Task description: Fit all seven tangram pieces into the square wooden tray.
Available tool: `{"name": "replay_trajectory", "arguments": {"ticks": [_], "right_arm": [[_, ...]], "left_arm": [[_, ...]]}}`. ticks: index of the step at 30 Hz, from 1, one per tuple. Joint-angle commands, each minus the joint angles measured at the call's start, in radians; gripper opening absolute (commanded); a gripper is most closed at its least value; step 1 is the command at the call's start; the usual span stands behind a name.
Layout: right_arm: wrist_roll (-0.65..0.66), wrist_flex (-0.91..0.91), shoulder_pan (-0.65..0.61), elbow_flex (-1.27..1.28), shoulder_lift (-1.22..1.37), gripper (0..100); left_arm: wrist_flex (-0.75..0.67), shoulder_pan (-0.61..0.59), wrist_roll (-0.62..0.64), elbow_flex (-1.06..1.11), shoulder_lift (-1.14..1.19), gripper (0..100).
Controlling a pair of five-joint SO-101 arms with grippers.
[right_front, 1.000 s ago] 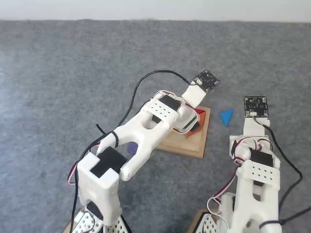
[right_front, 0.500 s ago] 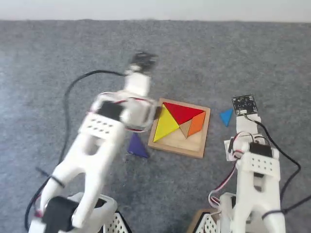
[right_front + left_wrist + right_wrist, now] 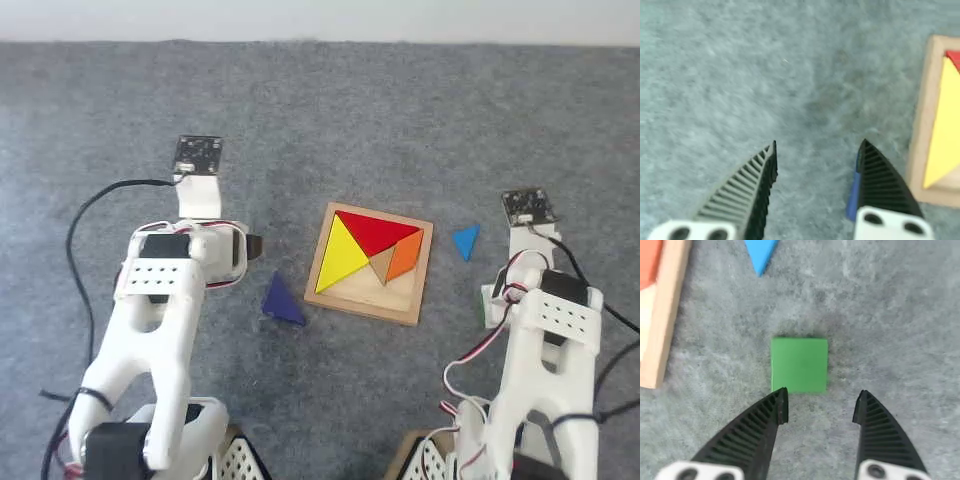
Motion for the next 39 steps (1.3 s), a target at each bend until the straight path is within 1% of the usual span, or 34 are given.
{"name": "replay_trajectory", "arguments": {"ticks": [1, 3, 8, 18, 23, 28, 32, 35, 37, 39], "right_arm": [[0.011, -0.065, -0.048, -0.006, 0.070, 22.7], [0.011, -0.081, -0.070, -0.008, 0.119, 22.7], [0.014, -0.120, -0.071, -0.032, 0.234, 22.7], [0.015, -0.122, -0.076, -0.229, 0.440, 23.0], [0.015, -0.113, -0.076, -0.292, 0.526, 21.5], [0.014, -0.113, -0.084, -0.308, 0.529, 11.3], [0.009, -0.062, -0.108, -0.350, 0.512, 10.9], [0.008, 0.008, -0.140, -0.377, 0.440, 10.9], [0.000, 0.053, -0.182, -0.387, 0.363, 10.9], [-0.044, 0.087, -0.248, -0.384, 0.272, 10.9]], "left_arm": [[-0.025, -0.034, 0.009, -0.005, -0.041, 26], [-0.025, -0.035, 0.009, -0.002, -0.041, 26], [-0.025, -0.035, 0.009, -0.001, -0.041, 26], [-0.025, -0.035, 0.009, 0.001, -0.035, 26], [-0.035, -0.035, 0.009, 0.018, -0.037, 26], [-0.087, -0.032, 0.009, 0.056, -0.034, 26], [-0.103, -0.034, 0.009, 0.068, -0.034, 26], [-0.103, -0.034, 0.009, 0.068, -0.034, 26], [-0.103, -0.034, 0.009, 0.068, -0.034, 26], [-0.103, -0.034, 0.009, 0.068, -0.034, 26]]}}
